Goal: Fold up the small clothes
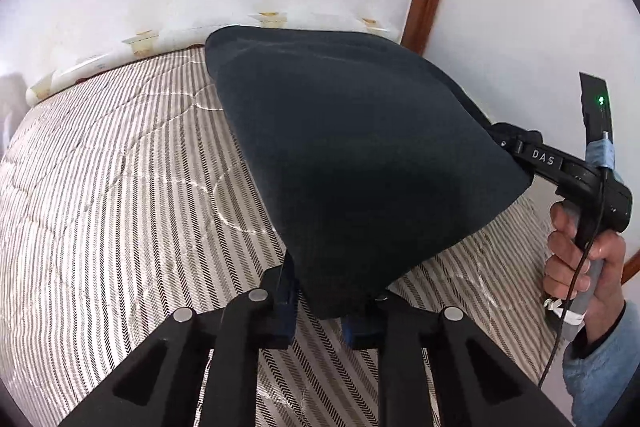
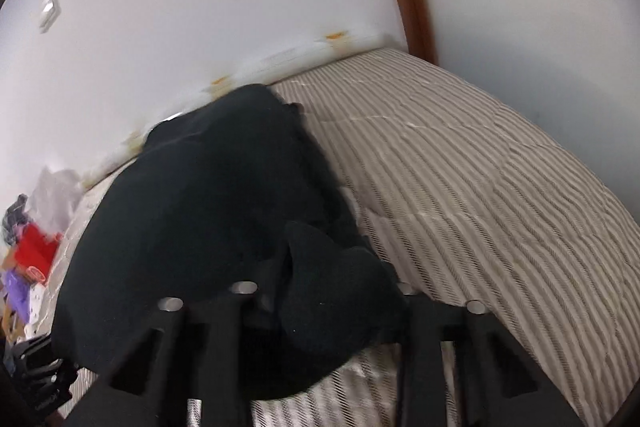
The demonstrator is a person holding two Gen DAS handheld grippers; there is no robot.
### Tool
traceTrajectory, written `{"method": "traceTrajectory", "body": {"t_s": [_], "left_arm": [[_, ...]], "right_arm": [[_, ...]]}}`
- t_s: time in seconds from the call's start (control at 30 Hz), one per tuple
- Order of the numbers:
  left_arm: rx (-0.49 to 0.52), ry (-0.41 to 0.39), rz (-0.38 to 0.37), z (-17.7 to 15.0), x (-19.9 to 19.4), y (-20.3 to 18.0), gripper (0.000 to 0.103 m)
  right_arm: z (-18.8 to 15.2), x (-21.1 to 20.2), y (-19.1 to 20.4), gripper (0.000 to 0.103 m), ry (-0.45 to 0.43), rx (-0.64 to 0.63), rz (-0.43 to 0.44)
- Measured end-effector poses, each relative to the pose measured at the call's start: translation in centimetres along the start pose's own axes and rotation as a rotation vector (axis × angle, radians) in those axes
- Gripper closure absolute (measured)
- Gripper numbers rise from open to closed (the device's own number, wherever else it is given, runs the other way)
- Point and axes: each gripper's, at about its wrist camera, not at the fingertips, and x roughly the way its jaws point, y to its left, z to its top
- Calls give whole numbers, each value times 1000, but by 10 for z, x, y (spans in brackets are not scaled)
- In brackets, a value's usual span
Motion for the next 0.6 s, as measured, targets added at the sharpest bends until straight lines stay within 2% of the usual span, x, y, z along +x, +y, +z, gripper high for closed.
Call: {"method": "traceTrajectory", "body": {"t_s": [0.27,0.6], "left_arm": [[-78,-29,10,9,-20,41,91],[-221,-23,116,-4,-49,142,90]], "right_arm": [[14,13,18,81,28,59,69],[15,52,121,81,89,-17,191]]}}
